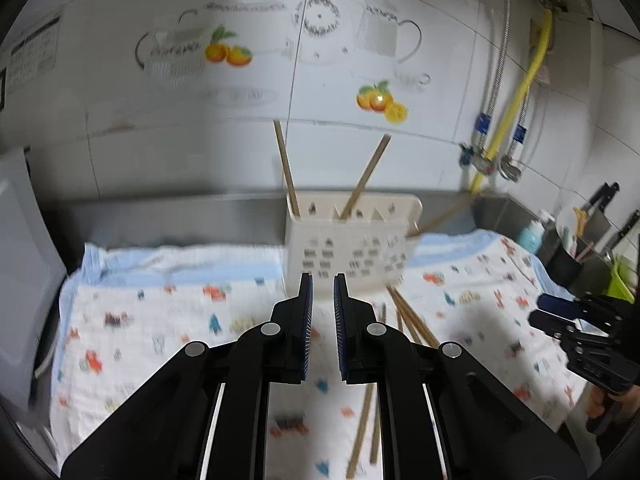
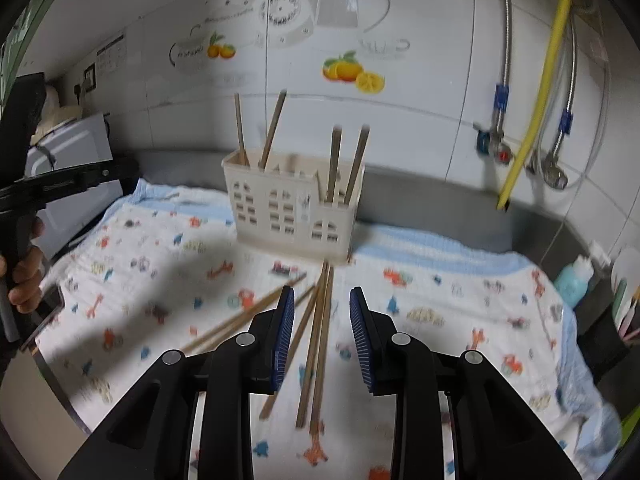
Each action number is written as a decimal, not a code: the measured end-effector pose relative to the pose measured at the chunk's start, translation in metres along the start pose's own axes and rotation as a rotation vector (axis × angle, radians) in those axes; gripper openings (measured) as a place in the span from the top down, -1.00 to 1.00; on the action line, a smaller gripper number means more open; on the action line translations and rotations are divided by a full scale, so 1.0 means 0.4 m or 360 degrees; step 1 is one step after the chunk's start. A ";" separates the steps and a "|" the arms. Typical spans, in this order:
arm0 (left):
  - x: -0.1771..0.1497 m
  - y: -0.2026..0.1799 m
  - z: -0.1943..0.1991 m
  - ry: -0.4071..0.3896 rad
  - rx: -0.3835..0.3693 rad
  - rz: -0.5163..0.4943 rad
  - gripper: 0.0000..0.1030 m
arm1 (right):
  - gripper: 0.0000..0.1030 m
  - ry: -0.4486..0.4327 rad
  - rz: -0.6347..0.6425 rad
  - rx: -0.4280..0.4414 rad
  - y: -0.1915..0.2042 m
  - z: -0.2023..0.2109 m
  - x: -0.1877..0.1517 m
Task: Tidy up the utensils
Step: 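Open both grippers to drop the chopsticks into the holder, then lower both grippers toward the loose wooden chopsticks on the cloth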
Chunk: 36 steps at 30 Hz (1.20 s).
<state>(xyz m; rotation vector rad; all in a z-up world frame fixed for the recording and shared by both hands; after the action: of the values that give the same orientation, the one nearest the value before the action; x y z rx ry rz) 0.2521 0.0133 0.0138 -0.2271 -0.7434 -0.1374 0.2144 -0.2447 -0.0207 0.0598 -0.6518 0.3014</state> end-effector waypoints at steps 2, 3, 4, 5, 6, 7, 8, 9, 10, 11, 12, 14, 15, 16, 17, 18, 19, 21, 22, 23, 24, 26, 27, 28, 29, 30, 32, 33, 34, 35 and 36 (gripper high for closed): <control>-0.033 -0.002 0.004 0.0012 0.0003 -0.0004 0.73 | 0.45 0.0018 -0.0008 0.0006 0.001 -0.014 -0.026; -0.055 -0.003 0.006 0.0014 0.0008 -0.0006 0.61 | 0.45 0.0034 -0.0022 0.0012 0.002 -0.025 -0.046; -0.069 -0.004 0.008 0.0015 0.0009 -0.0005 0.55 | 0.45 0.0046 -0.0030 0.0018 0.001 -0.034 -0.058; -0.087 -0.004 0.008 0.0024 0.0002 -0.0005 0.55 | 0.45 0.0058 -0.0039 0.0024 0.001 -0.043 -0.072; -0.104 -0.006 0.006 0.0034 -0.0002 -0.0009 0.55 | 0.45 0.0080 -0.0053 0.0033 0.001 -0.058 -0.090; -0.115 -0.008 0.005 0.0040 0.0000 -0.0010 0.55 | 0.45 0.0096 -0.0061 0.0035 0.000 -0.069 -0.100; -0.129 -0.012 0.001 0.0053 0.0000 -0.0011 0.55 | 0.46 0.0110 -0.0070 0.0040 -0.002 -0.079 -0.111; -0.141 -0.015 -0.003 0.0067 -0.0007 -0.0018 0.55 | 0.46 0.0131 -0.0087 0.0054 -0.005 -0.094 -0.125; -0.157 -0.019 -0.007 0.0079 -0.0016 -0.0028 0.55 | 0.47 0.0143 -0.0099 0.0062 -0.009 -0.104 -0.132; -0.171 -0.022 -0.012 0.0093 -0.0025 -0.0034 0.55 | 0.47 0.0159 -0.0113 0.0069 -0.013 -0.118 -0.142; -0.184 -0.023 -0.019 0.0114 -0.0034 -0.0033 0.55 | 0.49 0.0177 -0.0124 0.0076 -0.018 -0.131 -0.150; -0.203 -0.021 -0.032 0.0146 -0.0052 -0.0011 0.55 | 0.53 0.0205 -0.0143 0.0085 -0.024 -0.151 -0.161; -0.212 -0.020 -0.040 0.0166 -0.0065 -0.0002 0.55 | 0.54 0.0218 -0.0149 0.0092 -0.026 -0.162 -0.165; -0.224 -0.018 -0.050 0.0191 -0.0067 0.0005 0.55 | 0.56 0.0227 -0.0150 0.0093 -0.027 -0.170 -0.168; -0.233 -0.016 -0.058 0.0207 -0.0067 0.0010 0.55 | 0.57 0.0233 -0.0150 0.0093 -0.025 -0.175 -0.170; -0.242 -0.014 -0.067 0.0224 -0.0072 0.0018 0.55 | 0.59 0.0241 -0.0152 0.0098 -0.025 -0.181 -0.172; -0.250 -0.013 -0.074 0.0238 -0.0076 0.0023 0.55 | 0.62 0.0253 -0.0153 0.0106 -0.025 -0.191 -0.174; -0.266 -0.013 -0.086 0.0265 -0.0075 0.0016 0.55 | 0.65 0.0269 -0.0151 0.0102 -0.026 -0.205 -0.176; -0.273 -0.013 -0.090 0.0273 -0.0075 0.0014 0.55 | 0.66 0.0273 -0.0151 0.0101 -0.025 -0.208 -0.177; -0.279 -0.012 -0.095 0.0286 -0.0074 0.0013 0.55 | 0.67 0.0279 -0.0154 0.0104 -0.027 -0.213 -0.177; -0.282 -0.012 -0.099 0.0297 -0.0077 0.0013 0.55 | 0.67 0.0285 -0.0157 0.0108 -0.029 -0.219 -0.177; -0.295 -0.013 -0.110 0.0329 -0.0080 0.0004 0.55 | 0.67 0.0302 -0.0155 0.0111 -0.032 -0.232 -0.176; -0.300 -0.013 -0.114 0.0340 -0.0077 -0.0002 0.55 | 0.68 0.0308 -0.0150 0.0109 -0.032 -0.237 -0.175; -0.307 -0.015 -0.123 0.0361 -0.0077 -0.0011 0.55 | 0.68 0.0312 -0.0148 0.0108 -0.031 -0.240 -0.174; -0.312 -0.016 -0.128 0.0376 -0.0079 -0.0017 0.55 | 0.68 0.0317 -0.0146 0.0109 -0.031 -0.245 -0.174; -0.315 -0.018 -0.132 0.0387 -0.0081 -0.0023 0.55 | 0.69 0.0323 -0.0144 0.0111 -0.030 -0.251 -0.173; -0.322 -0.024 -0.147 0.0414 -0.0085 -0.0034 0.55 | 0.71 0.0331 -0.0140 0.0110 -0.028 -0.259 -0.171; -0.324 -0.029 -0.155 0.0427 -0.0092 -0.0041 0.55 | 0.77 0.0338 -0.0139 0.0109 -0.028 -0.264 -0.171; -0.326 -0.033 -0.159 0.0434 -0.0091 -0.0048 0.55 | 0.80 0.0347 -0.0137 0.0113 -0.027 -0.270 -0.171; -0.326 -0.038 -0.164 0.0441 -0.0093 -0.0057 0.55 | 0.80 0.0350 -0.0135 0.0112 -0.026 -0.273 -0.170; -0.327 -0.043 -0.172 0.0451 -0.0094 -0.0070 0.55 | 0.80 0.0352 -0.0133 0.0110 -0.025 -0.274 -0.169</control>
<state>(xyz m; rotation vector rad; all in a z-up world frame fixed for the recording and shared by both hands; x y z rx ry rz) 0.1982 -0.0151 -0.1219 -0.2418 -0.4630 -0.2284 0.2309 -0.2555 -0.1485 0.1177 -0.4182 0.2455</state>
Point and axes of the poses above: each gripper's, at about its wrist camera, not at the fingertips, and z roughly against the way its jaws point, y to its left, x to its top, the point moved 1 cm from there along -z, roughly the way its jaws point, and after that the axes turned 14 degrees about y, right-handed, at the moved point
